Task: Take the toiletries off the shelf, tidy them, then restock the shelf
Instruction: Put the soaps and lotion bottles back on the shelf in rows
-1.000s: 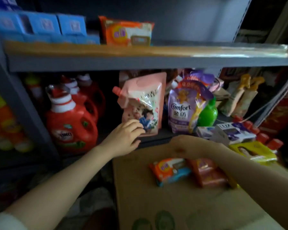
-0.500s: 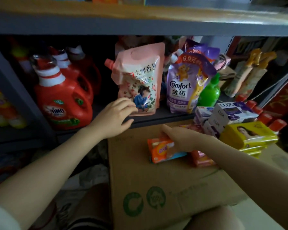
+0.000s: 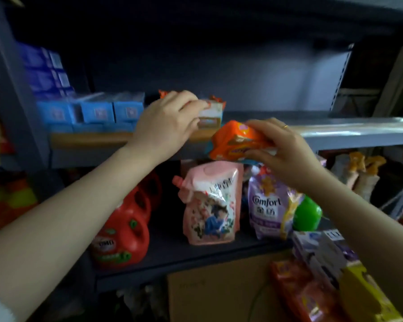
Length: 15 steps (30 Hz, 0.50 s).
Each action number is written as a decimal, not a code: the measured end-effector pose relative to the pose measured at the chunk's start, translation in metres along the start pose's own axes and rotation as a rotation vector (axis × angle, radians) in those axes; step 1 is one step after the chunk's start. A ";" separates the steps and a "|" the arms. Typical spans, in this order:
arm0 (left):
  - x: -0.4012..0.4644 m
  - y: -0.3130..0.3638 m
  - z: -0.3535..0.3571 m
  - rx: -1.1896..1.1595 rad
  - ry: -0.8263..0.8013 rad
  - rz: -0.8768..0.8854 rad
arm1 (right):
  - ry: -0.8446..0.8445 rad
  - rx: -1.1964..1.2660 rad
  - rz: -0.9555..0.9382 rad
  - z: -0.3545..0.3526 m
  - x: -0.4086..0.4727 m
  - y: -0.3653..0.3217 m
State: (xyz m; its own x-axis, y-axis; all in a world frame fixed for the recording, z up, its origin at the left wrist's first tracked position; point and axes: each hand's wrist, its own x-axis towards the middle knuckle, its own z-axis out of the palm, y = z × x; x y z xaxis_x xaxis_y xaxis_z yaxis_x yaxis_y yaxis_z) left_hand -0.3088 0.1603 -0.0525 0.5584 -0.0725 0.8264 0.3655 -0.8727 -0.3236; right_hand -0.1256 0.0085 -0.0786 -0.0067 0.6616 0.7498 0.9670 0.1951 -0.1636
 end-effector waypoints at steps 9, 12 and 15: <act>0.035 -0.063 0.020 -0.043 -0.491 -0.281 | 0.033 -0.067 0.054 -0.008 0.062 -0.005; 0.036 -0.064 0.025 -0.055 -0.469 -0.313 | 0.017 -0.132 0.030 -0.003 0.077 -0.004; 0.034 -0.063 0.028 -0.019 -0.450 -0.331 | -0.058 -0.202 0.038 0.002 0.094 -0.004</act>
State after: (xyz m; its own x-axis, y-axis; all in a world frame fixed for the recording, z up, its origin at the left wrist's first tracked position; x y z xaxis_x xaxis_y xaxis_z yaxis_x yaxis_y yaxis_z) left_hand -0.2916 0.2262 -0.0171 0.6807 0.4161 0.6029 0.5641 -0.8228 -0.0689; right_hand -0.1303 0.0718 -0.0090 0.0223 0.7074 0.7064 0.9982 0.0236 -0.0551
